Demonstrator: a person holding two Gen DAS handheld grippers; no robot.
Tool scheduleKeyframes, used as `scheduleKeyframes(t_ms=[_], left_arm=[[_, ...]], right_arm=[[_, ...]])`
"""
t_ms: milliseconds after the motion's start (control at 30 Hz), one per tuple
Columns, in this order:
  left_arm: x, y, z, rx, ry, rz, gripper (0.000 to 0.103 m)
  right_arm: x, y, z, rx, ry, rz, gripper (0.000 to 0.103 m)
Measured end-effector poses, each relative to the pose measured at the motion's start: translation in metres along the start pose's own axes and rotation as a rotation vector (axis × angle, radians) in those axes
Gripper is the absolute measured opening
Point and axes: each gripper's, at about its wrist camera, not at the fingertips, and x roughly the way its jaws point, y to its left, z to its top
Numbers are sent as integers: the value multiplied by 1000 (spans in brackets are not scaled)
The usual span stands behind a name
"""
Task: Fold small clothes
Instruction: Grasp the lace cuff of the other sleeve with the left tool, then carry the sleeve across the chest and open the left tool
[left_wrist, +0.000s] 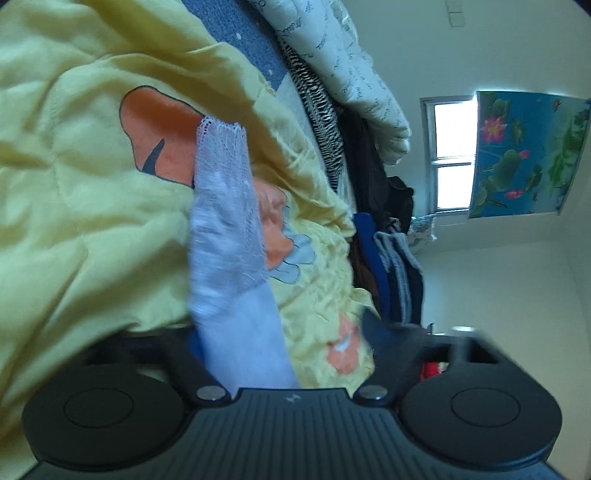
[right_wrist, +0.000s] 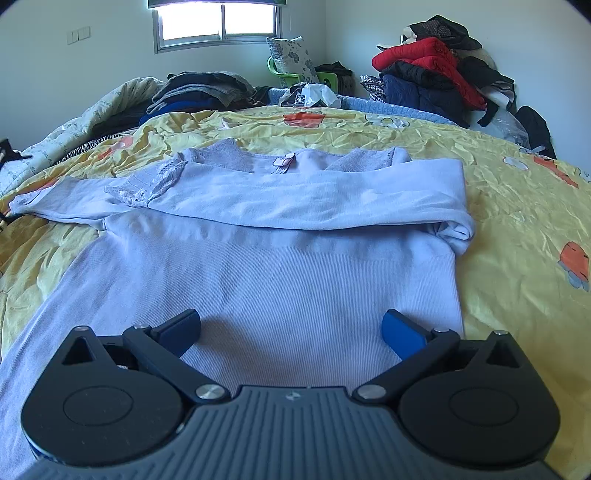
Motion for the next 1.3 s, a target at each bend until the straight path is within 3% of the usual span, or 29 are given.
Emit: scheduleKeyframes(t_ms=[67,167,333,433,567,667,967,1300], left_arm=[[4,-2,0,17,12,33,22],[6,-16,-7,142,19,105,5],[-3,-56,-37,423,-28,195,3],[-15,-83,-67,576,-44,195,3],[-30,-121,-128,841,-97,189,3],[-38,-144,-175,983,-113,159,3],[-39,-190,-299,1221,-41,63,3],[-12,-198,-450,1493,118,-10,3]], right_arm=[[0,0,0,1,0,0,103],[0,0,0,1,-1,0,103],[0,0,0,7,-4,5,103],[1,0,1,10,-7,6,103],[1,-1,1,13,-9,6,102],[0,-4,1,25,-14,12,102],[-16,-19,3,94,-35,4,101],[-47,-42,-7,117,-69,-21,101]])
